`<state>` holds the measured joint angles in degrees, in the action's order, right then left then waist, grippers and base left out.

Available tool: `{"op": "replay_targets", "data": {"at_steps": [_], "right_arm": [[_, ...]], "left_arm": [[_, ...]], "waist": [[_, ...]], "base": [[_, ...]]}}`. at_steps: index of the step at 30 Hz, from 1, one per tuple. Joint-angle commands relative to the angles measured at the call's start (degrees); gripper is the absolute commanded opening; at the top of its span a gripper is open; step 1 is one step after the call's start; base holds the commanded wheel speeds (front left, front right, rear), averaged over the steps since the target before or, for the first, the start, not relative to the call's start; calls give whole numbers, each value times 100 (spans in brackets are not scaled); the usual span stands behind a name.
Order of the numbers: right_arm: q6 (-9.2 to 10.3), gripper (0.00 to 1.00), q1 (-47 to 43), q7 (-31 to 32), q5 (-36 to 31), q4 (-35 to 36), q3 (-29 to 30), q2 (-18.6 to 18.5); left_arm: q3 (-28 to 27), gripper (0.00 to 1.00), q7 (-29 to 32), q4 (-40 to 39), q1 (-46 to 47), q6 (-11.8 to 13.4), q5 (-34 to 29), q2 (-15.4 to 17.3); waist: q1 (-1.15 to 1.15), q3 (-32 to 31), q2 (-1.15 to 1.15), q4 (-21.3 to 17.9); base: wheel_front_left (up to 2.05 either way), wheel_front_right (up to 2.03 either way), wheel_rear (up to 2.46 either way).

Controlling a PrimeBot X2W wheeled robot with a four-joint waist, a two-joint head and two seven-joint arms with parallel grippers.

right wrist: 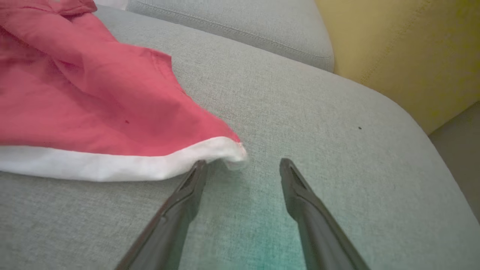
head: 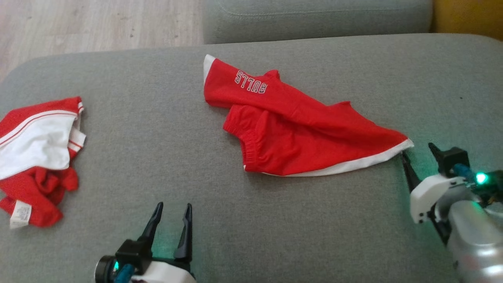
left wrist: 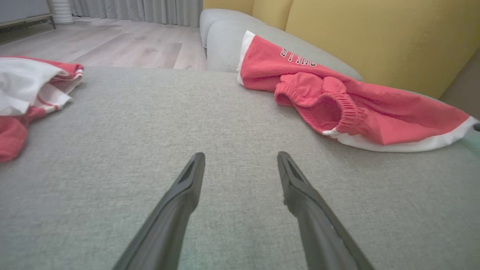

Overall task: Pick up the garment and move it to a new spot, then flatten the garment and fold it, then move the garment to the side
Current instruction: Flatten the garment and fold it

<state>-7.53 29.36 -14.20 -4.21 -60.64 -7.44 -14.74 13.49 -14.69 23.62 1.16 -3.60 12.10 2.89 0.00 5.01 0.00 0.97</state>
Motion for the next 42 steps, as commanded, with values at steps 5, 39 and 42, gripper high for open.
{"op": "replay_targets", "data": {"at_steps": [5,39,42], "right_arm": [[4,100,-337,-77,-227,774,438,311],[4,100,-1072,-80,278,2782,167,1142],[4,100,-1125,-80,310,2765,164,1148]], "left_arm": [[134,100,-30,-172,393,-136,55,-2],[1225,0,-30,307,1866,-388,800,240],[1178,0,-30,146,1765,-388,752,229]], "waist": [[0,38,0,-134],[0,701,0,-1097],[0,600,0,-1018]], "base": [[0,0,0],[0,0,0],[0,0,0]]}}
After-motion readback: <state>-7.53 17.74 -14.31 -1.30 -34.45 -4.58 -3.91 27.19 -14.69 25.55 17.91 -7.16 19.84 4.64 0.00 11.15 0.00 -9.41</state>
